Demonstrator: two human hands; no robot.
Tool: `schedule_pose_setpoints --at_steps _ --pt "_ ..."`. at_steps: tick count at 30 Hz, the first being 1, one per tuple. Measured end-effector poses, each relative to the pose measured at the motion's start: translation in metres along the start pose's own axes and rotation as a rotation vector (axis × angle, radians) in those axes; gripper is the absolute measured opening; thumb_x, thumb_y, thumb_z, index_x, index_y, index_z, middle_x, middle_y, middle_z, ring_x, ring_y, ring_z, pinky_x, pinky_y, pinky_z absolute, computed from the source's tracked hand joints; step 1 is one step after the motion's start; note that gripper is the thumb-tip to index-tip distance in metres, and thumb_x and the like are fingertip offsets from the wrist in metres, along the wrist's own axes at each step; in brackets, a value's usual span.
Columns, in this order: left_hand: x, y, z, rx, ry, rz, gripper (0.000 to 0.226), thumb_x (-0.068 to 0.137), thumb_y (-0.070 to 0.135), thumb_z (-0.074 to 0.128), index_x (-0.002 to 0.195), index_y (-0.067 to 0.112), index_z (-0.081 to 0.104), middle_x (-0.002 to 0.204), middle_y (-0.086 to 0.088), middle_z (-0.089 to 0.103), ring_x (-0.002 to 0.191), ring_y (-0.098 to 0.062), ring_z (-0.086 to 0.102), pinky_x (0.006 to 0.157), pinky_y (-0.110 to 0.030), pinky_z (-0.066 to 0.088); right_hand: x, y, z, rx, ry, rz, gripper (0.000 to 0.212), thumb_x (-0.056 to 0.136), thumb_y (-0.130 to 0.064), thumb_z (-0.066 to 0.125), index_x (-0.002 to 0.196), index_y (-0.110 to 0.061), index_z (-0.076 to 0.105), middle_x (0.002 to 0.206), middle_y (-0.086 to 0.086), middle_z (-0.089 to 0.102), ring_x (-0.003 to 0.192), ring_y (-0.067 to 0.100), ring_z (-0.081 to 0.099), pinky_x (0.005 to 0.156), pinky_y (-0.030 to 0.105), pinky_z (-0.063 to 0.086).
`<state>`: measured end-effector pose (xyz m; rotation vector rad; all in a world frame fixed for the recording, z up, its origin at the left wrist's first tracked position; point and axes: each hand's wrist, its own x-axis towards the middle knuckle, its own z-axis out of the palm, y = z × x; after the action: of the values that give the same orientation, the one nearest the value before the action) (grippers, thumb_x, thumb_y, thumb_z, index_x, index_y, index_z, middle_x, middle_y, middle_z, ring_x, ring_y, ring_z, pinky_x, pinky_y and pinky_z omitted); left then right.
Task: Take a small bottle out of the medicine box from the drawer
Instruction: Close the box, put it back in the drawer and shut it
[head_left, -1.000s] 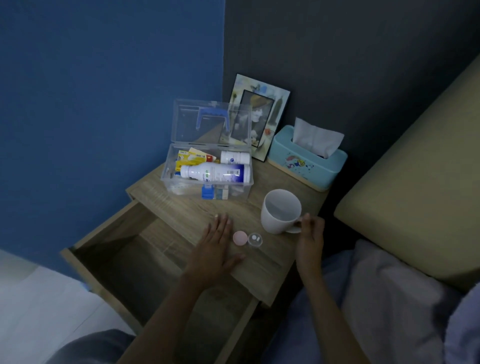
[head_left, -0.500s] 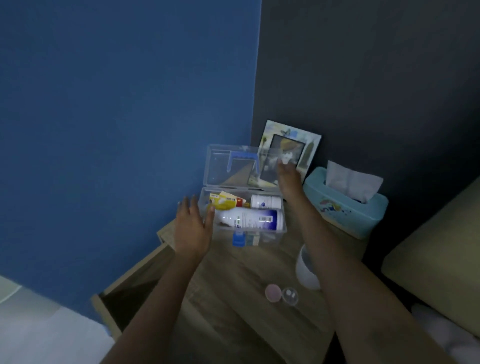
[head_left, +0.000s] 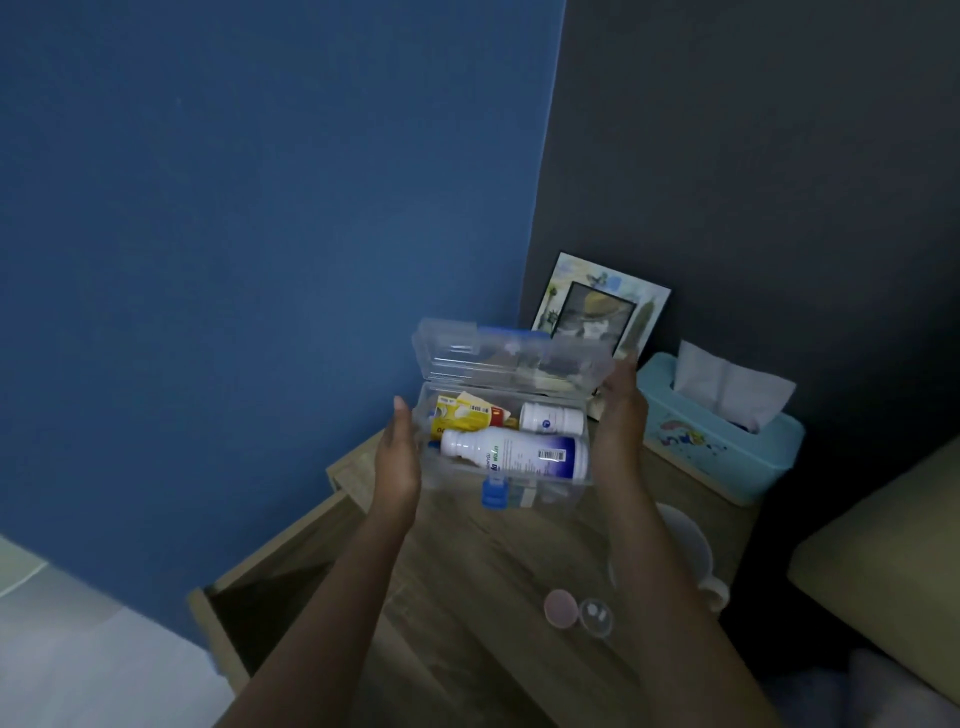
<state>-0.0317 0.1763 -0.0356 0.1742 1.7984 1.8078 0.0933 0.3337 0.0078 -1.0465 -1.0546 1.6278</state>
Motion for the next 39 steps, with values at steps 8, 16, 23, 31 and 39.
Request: schedule_pose_setpoints --at_steps 8,16,23,31,39 --pt "-0.018 -0.002 -0.005 -0.113 -0.070 0.132 0.060 0.090 0.063 0.040 0.117 0.017 0.066 0.110 -0.004 0.073 0.104 -0.019 0.069 0.089 -0.036 0.054 -0.065 0.054 -0.021 -0.162 0.134 -0.177 0.034 0.095 -0.041 0.051 0.111 -0.016 0.067 0.100 0.002 0.072 0.083 0.005 0.069 0.070 0.019 0.056" --pt "-0.014 -0.006 -0.009 0.105 -0.050 0.172 0.035 0.090 0.026 0.065 0.119 0.007 0.067 0.107 -0.012 0.074 0.097 -0.025 0.072 0.078 -0.032 0.059 -0.062 0.059 -0.016 -0.182 0.168 -0.088 0.043 0.090 -0.025 0.063 0.131 -0.016 0.055 0.119 0.006 0.066 0.100 0.022 0.068 0.079 0.036 0.058" --pt "-0.024 -0.004 -0.005 0.339 0.221 0.217 0.051 0.083 0.040 0.070 0.121 0.008 0.057 0.111 -0.001 0.058 0.103 -0.020 0.060 0.083 -0.032 0.053 -0.064 0.059 -0.015 -0.145 0.198 -0.074 0.043 0.089 -0.024 0.066 0.129 -0.012 0.058 0.119 0.010 0.068 0.100 0.023 0.068 0.064 0.015 0.055" --pt "-0.064 -0.047 0.027 0.297 -0.183 -0.092 0.050 0.097 0.049 0.041 0.095 0.008 0.070 0.093 -0.013 0.070 0.086 -0.023 0.063 0.083 -0.038 0.050 -0.060 0.064 -0.018 -0.163 0.208 -0.079 0.043 0.087 -0.024 0.067 0.128 -0.013 0.059 0.118 0.007 0.069 0.102 0.021 0.067 0.083 0.035 0.057" --pt "-0.066 -0.039 0.029 0.350 -0.146 0.102 0.037 0.095 0.031 0.055 0.072 0.003 0.065 0.068 -0.010 0.063 0.066 -0.018 0.058 0.073 -0.036 0.050 -0.055 0.071 -0.019 -0.172 0.179 -0.137 0.029 0.088 -0.025 0.066 0.116 -0.019 0.064 0.111 0.001 0.069 0.094 0.014 0.068 0.078 0.031 0.058"
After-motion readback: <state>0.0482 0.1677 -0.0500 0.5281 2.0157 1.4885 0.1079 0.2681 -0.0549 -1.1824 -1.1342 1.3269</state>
